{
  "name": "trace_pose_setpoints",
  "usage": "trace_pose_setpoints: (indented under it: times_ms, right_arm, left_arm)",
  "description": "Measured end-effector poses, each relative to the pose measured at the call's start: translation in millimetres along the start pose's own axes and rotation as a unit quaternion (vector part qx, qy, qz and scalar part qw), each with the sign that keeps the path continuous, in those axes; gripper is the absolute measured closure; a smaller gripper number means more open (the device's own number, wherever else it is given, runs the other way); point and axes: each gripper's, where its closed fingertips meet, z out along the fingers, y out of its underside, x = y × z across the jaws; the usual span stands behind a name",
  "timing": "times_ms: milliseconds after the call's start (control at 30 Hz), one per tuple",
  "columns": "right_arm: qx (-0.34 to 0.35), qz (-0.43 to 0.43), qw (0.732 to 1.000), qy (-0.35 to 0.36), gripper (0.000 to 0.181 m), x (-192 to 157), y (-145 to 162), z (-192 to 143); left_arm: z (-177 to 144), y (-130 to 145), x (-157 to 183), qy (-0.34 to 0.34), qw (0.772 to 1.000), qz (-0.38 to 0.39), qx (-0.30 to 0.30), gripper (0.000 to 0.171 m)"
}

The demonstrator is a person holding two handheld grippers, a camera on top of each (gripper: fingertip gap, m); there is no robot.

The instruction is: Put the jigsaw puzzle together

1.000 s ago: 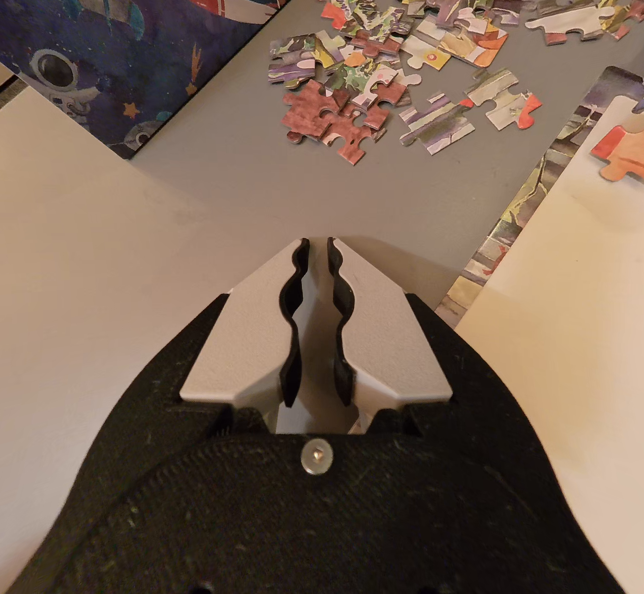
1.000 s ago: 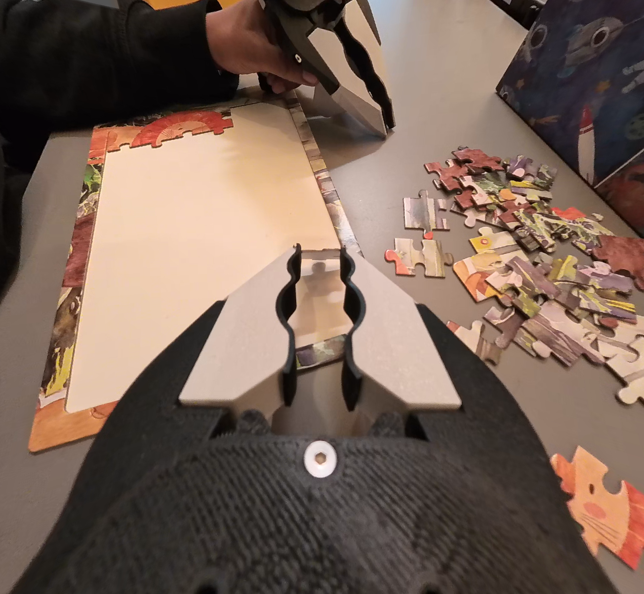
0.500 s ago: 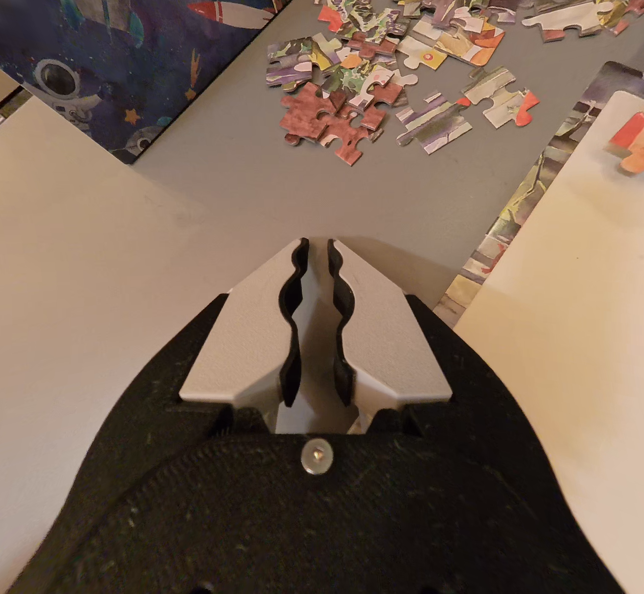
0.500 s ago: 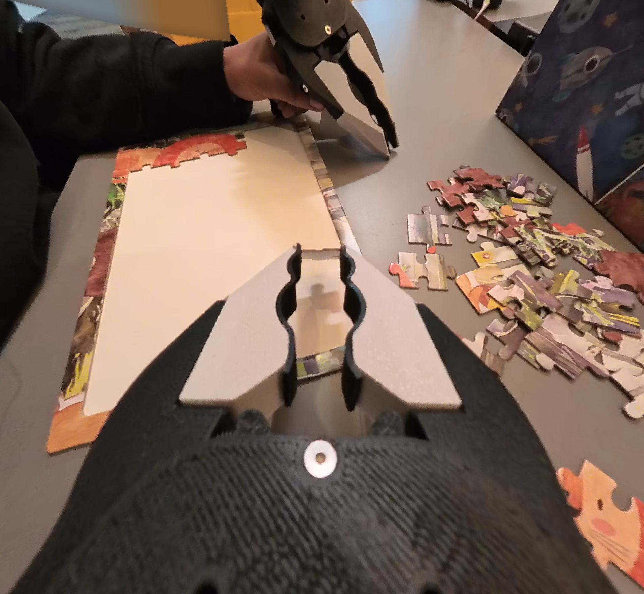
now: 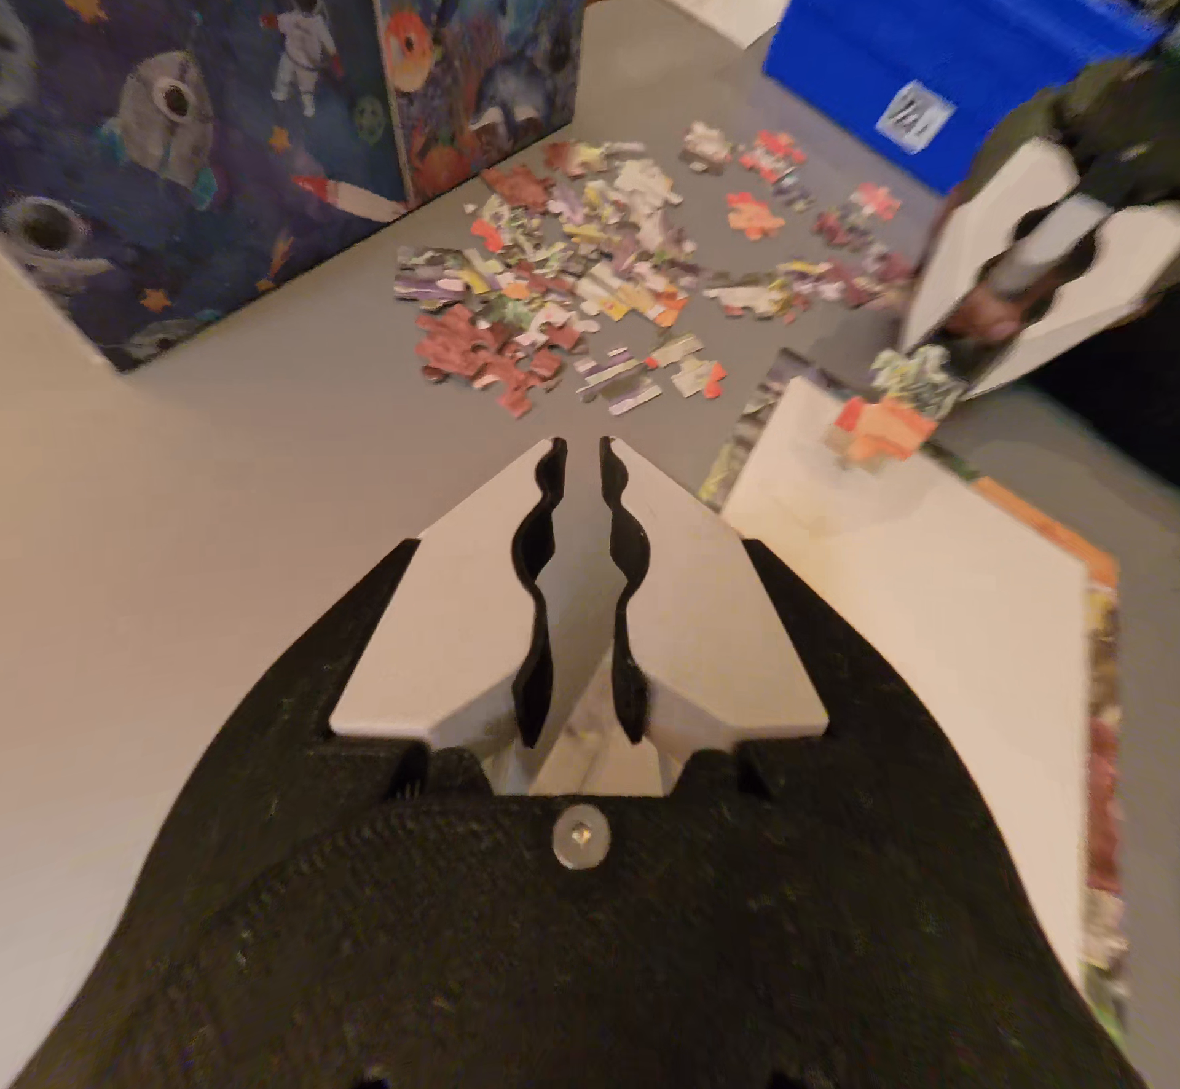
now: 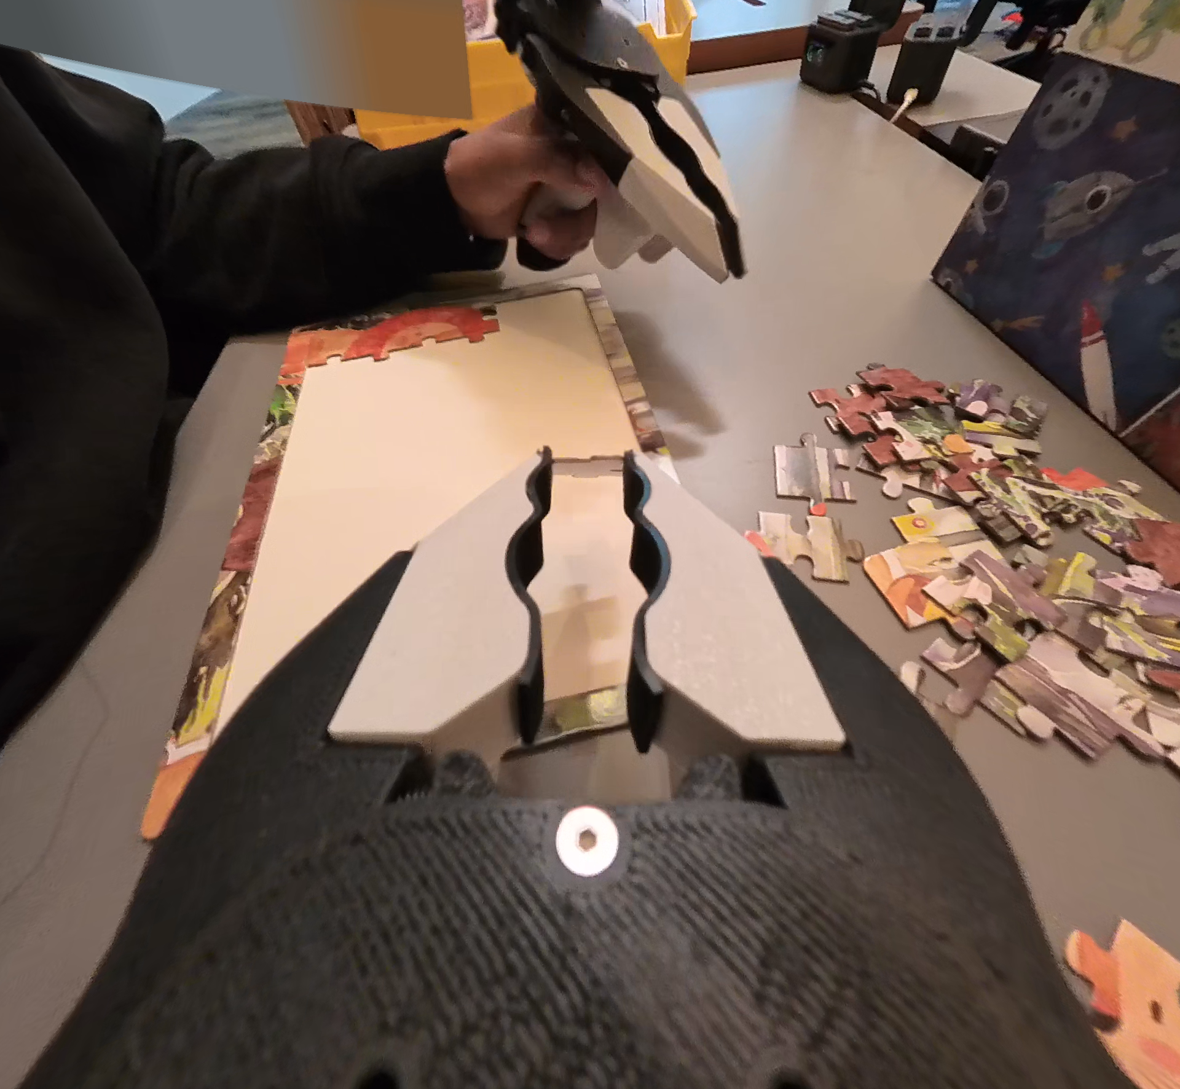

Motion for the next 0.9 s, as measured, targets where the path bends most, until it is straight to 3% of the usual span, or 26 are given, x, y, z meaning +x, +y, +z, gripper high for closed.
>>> trace_pose_setpoints:
  times_ms: [200,367,500,733,900]
  right_arm:
    - [0.036,0.008,0.999,-0.026,0.161,-9,-12,0]
    - [0.057,0.002,0.997,-0.046,0.162,-20,-22,2]
    - [0.075,-0.008,0.996,-0.057,0.161,-29,-30,2]
    - [0.108,-0.025,0.992,-0.067,0.161,-39,-44,-2]
    - [0.122,-0.038,0.989,-0.069,0.162,-45,-51,-5]
  left_arm:
    - [-9,-19,48,0.186,0.978,-0.081,0.059,0.155]
    - [-37,-40,94,0.388,0.905,-0.142,0.105,0.141]
    - [-36,-38,99,0.418,0.887,-0.165,0.101,0.137]
    - [-26,-16,124,0.469,0.865,-0.18,0.014,0.129]
    - [-21,-8,141,0.487,0.854,-0.183,-0.013,0.131]
